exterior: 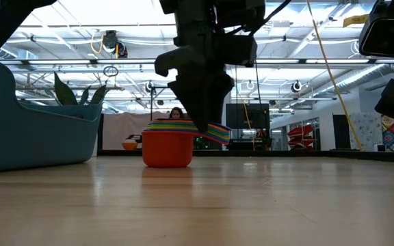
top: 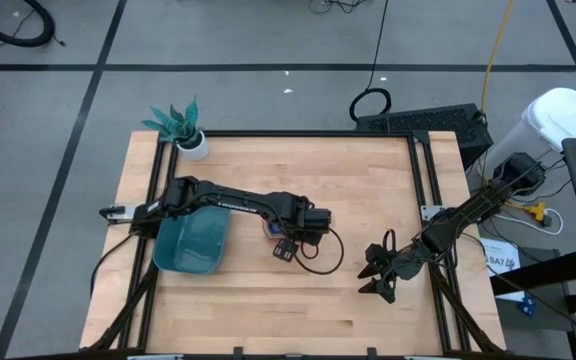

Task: Nest measuring cups in basket
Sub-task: Put all the stacked measuring cups into the blue bin

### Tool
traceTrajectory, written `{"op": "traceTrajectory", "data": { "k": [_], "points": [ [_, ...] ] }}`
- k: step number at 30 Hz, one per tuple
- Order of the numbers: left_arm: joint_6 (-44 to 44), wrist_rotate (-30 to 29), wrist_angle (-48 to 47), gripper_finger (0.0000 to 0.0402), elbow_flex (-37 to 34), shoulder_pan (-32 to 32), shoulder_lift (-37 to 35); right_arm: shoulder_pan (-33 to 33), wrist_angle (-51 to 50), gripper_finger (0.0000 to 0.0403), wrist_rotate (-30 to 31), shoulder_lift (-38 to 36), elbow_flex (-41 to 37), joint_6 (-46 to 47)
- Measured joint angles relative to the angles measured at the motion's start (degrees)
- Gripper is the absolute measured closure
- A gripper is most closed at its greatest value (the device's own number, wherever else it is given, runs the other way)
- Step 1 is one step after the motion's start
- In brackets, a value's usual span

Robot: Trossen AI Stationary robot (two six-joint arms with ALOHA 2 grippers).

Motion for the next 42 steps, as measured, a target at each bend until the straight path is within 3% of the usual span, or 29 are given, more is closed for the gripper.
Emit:
{"op": "traceTrajectory", "data": {
  "k": [17,42],
  "points": [
    [-1.7,0.0,0.6,0.0131,-4.3,-0.1,0.2,0.0,0.3,0.0163,-0.1,0.0,0.0,0.0],
    [-1.0,-0.8,3.1,0.0131,-4.4,-0.2,0.1,0.0,0.3,0.0163,-0.1,0.0,0.0,0.6]
  ]
}}
